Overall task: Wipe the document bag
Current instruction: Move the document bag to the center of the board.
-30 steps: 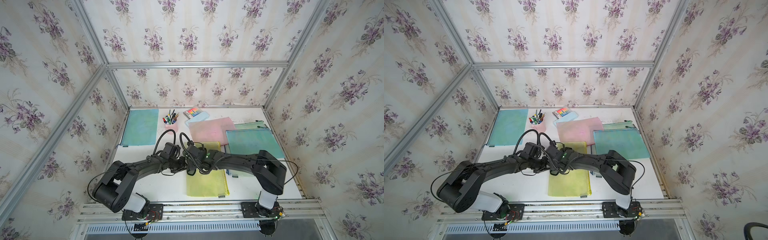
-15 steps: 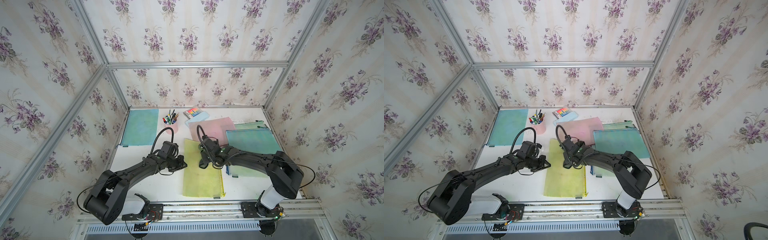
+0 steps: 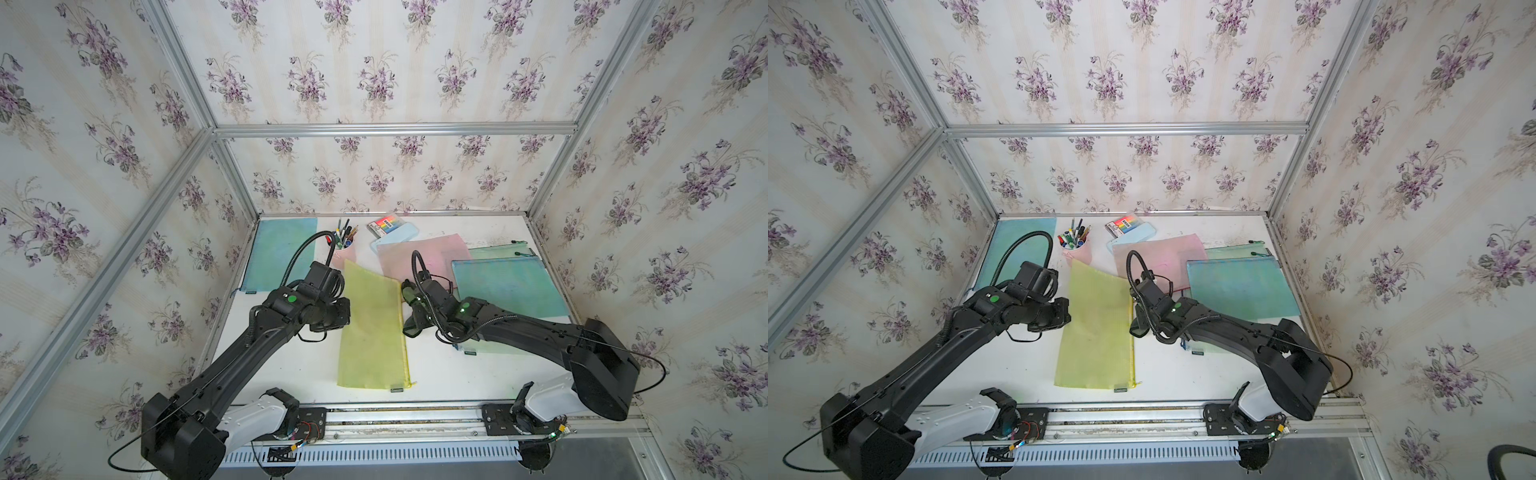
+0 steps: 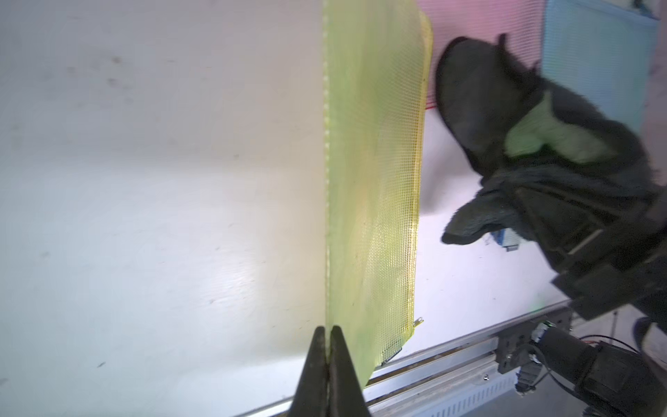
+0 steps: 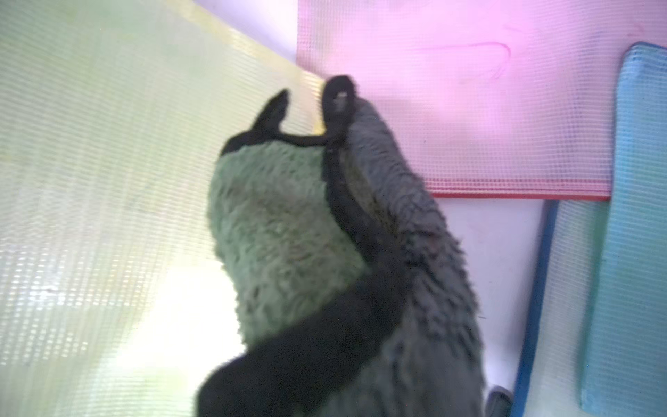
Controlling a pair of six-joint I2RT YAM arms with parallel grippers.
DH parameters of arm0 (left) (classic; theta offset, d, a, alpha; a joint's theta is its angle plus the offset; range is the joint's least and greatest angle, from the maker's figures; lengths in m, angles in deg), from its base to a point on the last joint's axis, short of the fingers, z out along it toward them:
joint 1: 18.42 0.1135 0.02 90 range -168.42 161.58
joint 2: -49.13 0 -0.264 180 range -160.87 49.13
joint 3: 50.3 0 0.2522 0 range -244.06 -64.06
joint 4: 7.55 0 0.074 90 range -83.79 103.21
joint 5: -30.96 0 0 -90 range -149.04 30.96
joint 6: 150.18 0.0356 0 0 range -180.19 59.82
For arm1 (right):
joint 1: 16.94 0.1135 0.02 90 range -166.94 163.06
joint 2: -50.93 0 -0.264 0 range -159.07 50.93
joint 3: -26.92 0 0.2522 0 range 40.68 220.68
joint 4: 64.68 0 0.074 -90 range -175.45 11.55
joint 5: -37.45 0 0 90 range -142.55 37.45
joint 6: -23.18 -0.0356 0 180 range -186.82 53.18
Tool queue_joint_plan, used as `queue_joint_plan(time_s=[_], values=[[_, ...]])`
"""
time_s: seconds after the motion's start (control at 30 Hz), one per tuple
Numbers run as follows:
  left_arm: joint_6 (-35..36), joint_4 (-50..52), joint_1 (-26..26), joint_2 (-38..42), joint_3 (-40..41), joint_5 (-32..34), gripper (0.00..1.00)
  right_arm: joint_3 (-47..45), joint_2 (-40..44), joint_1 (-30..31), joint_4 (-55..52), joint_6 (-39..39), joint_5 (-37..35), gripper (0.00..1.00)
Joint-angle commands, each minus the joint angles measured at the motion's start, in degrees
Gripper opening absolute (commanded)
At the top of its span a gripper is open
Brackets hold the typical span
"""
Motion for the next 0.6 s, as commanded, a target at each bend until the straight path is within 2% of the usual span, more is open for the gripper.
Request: queue_joint_plan(time_s=[0.0,0.13,0.27,0.37,0.43,0.57], values=[[2.4,14.5,2.2,-0.8,-3.7,10.1,0.0,-0.1,0.4,-0.8,1.3,1.6,-0.4,0.15],[5.0,18.0,8.2,-2.7,-8.0,12.4,0.0,0.8,0.0,-1.6,1.4,3.4,0.2,0.15],[9.2,17.3,13.8,-6.6,-11.9,14.3,0.0,1.6,2.2,-3.3,2.4,5.1,0.6,0.15],[13.3,15.4,17.9,-12.4,-15.2,15.0,0.0,2.8,3.7,-5.0,3.1,6.2,2.0,0.15],[15.4,15.3,19.7,-18.7,-18.4,16.7,0.0,3.9,4.0,-5.7,2.8,6.9,2.4,0.16],[19.9,13.7,22.4,-26.3,-25.0,19.8,0.0,5.7,3.0,-6.8,2.5,7.8,3.2,0.16]])
